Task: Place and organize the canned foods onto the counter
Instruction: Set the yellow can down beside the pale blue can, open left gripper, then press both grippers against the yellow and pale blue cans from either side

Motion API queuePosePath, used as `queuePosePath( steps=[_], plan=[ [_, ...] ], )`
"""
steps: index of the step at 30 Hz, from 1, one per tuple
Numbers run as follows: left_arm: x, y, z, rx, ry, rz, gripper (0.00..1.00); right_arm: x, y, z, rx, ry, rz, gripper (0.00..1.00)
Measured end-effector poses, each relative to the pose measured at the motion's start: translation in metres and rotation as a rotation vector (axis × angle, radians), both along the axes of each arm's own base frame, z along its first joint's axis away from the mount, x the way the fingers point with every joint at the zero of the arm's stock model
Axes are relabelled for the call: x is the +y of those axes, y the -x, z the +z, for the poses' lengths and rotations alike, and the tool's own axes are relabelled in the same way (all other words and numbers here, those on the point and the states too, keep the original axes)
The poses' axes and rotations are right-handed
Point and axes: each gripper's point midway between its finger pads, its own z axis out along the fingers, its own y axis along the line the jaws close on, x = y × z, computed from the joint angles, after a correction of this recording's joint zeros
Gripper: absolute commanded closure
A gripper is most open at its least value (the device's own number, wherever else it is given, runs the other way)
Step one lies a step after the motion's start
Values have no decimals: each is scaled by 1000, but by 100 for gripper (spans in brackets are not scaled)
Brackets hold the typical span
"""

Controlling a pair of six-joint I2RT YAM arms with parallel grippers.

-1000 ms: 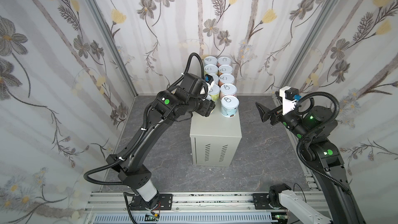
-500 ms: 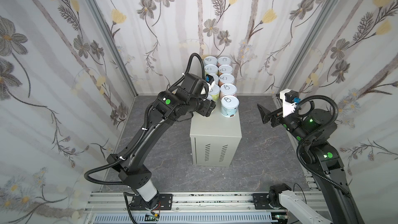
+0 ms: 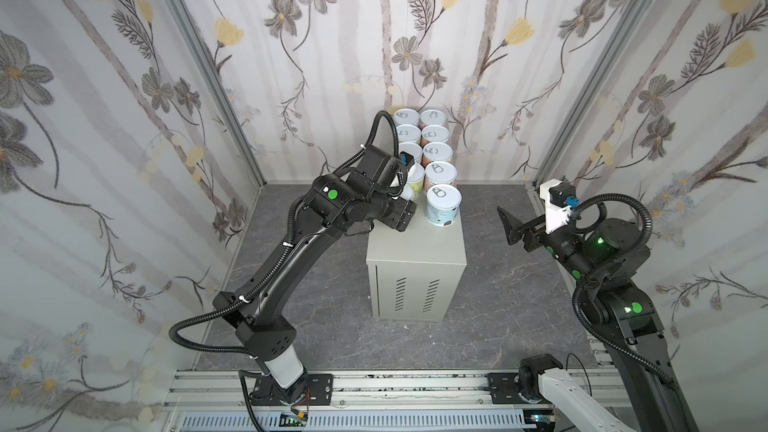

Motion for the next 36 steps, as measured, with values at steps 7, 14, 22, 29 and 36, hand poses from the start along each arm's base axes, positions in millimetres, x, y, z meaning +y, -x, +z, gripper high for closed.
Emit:
queuePosePath(
  steps=[7, 14, 22, 29, 36],
  plan=[
    [8, 10, 9, -40, 13, -22, 4, 11, -4, -4, 29, -14, 58, 0],
    [19, 26, 13, -120, 27, -84, 0, 19, -3, 1, 38, -38, 107, 0],
    [57, 41, 30, -299, 67, -136, 0, 38, 1, -1, 77, -78, 231, 0],
    [89, 30, 64, -455, 138, -161, 0, 51, 8, 11, 57, -138, 324, 0],
    [84, 15, 61, -458, 189, -293, 3, 73, 17, 10, 64, -169, 431, 0]
  ],
)
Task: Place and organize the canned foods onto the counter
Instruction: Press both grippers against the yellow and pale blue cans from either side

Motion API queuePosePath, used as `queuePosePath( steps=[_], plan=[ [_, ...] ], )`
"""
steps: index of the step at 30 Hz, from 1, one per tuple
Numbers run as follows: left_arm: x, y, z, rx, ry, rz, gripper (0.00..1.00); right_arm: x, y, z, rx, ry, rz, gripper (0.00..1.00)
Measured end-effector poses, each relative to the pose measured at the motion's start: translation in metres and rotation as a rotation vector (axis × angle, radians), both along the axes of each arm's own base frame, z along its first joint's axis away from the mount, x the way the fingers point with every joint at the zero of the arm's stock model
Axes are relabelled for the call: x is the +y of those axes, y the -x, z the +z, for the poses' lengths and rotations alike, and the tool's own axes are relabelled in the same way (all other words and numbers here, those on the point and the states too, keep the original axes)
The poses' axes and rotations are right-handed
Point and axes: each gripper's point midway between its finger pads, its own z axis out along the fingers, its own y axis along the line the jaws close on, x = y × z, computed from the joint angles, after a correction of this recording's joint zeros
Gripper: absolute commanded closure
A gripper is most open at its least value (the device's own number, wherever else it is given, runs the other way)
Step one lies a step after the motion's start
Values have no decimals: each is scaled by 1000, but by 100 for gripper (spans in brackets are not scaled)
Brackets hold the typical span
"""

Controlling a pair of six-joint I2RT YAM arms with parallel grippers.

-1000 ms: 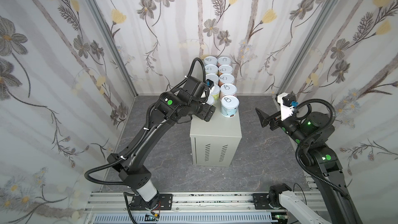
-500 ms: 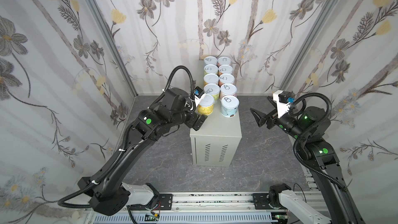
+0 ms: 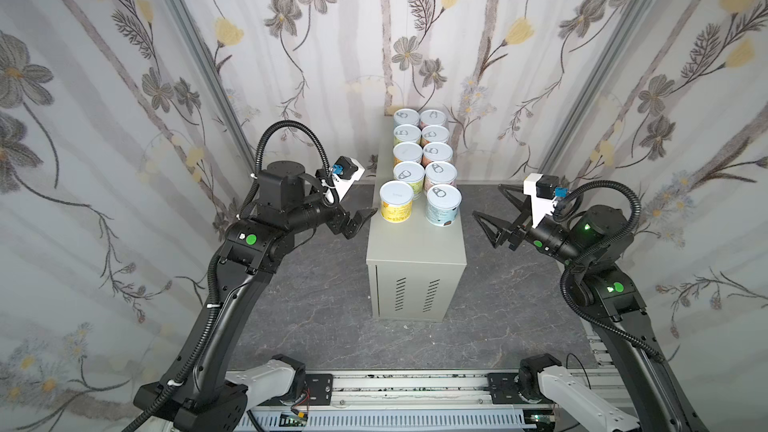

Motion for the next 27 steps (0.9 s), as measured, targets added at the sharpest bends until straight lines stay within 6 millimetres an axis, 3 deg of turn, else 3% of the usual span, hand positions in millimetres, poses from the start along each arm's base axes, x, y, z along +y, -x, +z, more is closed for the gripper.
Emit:
queuePosePath(
  steps=[5, 10, 27],
  plan=[
    [-10, 0, 1, -4, 38, -135, 5, 25, 6, -5, 4, 16, 79, 0],
    [-22, 10, 6, -13, 84, -271, 6, 41, -1, -12, 5, 51, 89, 0],
    [-40, 0, -16, 75, 121, -402, 20, 54, -24, -27, 18, 108, 63, 9]
  ],
)
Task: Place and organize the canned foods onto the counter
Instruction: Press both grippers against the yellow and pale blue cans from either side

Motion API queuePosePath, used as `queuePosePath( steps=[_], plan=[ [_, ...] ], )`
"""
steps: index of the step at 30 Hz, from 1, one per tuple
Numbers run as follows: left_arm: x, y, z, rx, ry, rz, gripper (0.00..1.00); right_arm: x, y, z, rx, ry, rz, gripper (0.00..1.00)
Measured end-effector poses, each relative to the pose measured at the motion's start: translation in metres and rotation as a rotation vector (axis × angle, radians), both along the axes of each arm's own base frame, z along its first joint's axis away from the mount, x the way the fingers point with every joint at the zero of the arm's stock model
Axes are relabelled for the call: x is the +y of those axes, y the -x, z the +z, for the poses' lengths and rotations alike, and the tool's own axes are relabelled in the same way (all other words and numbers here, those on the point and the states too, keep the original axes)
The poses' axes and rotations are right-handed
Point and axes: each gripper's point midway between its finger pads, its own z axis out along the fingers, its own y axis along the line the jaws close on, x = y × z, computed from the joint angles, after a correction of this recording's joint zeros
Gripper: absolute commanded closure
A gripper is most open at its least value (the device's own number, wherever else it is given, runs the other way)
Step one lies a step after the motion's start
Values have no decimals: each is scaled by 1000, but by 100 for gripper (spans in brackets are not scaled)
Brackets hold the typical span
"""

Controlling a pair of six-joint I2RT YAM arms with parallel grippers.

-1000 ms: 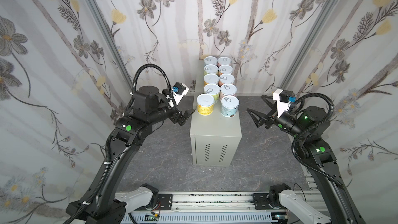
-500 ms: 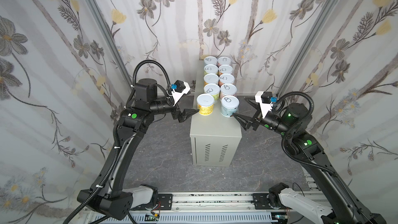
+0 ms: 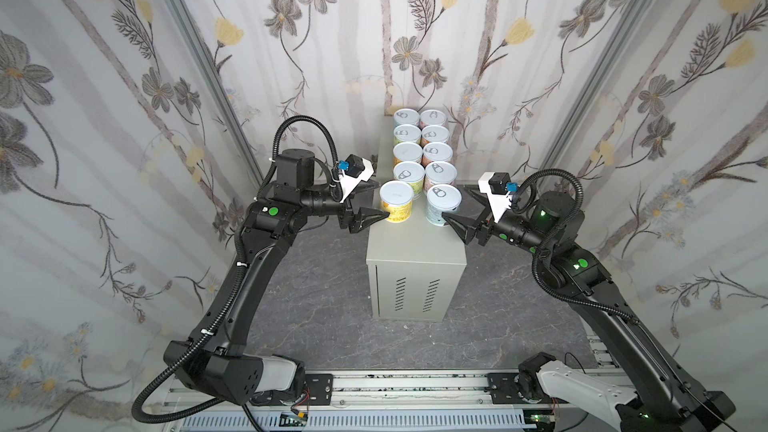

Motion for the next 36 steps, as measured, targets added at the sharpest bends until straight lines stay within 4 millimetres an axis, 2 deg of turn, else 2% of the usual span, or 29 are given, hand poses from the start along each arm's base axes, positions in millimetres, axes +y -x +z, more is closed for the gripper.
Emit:
queuePosePath(
  steps=[6, 14, 23, 36],
  plan=[
    [-5, -5, -9, 39, 4, -26, 28, 0, -1, -1, -2, 8, -6, 9],
    [-8, -2, -7, 54, 23, -51, 36, -2, -6, -5, 6, 21, -27, 10],
    [-17, 5, -9, 68, 31, -90, 37, -1, -6, -7, 7, 28, -25, 10],
    [-27, 4, -17, 101, 25, -105, 37, -1, -7, -12, 19, 36, -29, 11]
  ],
)
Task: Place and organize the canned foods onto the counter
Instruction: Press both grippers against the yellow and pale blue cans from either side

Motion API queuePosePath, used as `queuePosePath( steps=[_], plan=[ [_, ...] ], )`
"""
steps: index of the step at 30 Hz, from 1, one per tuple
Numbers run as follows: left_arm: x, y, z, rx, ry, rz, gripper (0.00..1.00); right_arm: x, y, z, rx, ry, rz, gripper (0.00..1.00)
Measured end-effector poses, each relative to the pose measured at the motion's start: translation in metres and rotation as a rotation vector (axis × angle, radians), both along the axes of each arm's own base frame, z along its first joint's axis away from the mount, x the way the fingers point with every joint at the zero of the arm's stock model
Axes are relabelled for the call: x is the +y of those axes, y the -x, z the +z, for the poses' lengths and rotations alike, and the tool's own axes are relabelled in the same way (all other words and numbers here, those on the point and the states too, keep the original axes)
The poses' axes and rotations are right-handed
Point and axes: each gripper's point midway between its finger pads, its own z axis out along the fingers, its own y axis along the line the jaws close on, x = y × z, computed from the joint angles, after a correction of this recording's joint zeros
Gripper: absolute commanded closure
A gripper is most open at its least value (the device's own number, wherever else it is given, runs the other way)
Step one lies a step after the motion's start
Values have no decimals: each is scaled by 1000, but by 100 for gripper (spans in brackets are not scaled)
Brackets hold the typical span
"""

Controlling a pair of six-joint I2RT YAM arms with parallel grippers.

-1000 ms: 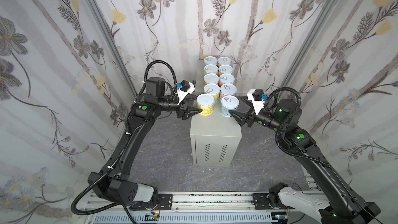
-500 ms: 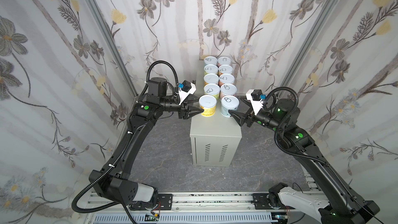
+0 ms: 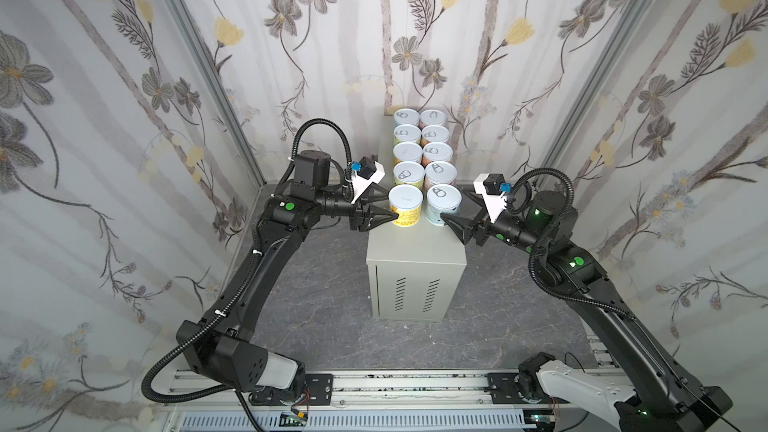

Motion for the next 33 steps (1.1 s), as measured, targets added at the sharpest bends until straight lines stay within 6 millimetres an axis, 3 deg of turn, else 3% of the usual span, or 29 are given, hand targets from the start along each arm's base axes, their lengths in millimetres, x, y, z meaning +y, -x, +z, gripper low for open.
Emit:
queuePosePath(
  steps=[33],
  plan=[
    [-8, -8, -4, 9, -20, 12, 36, 1, -5, -13, 20, 23, -5, 9]
  ],
)
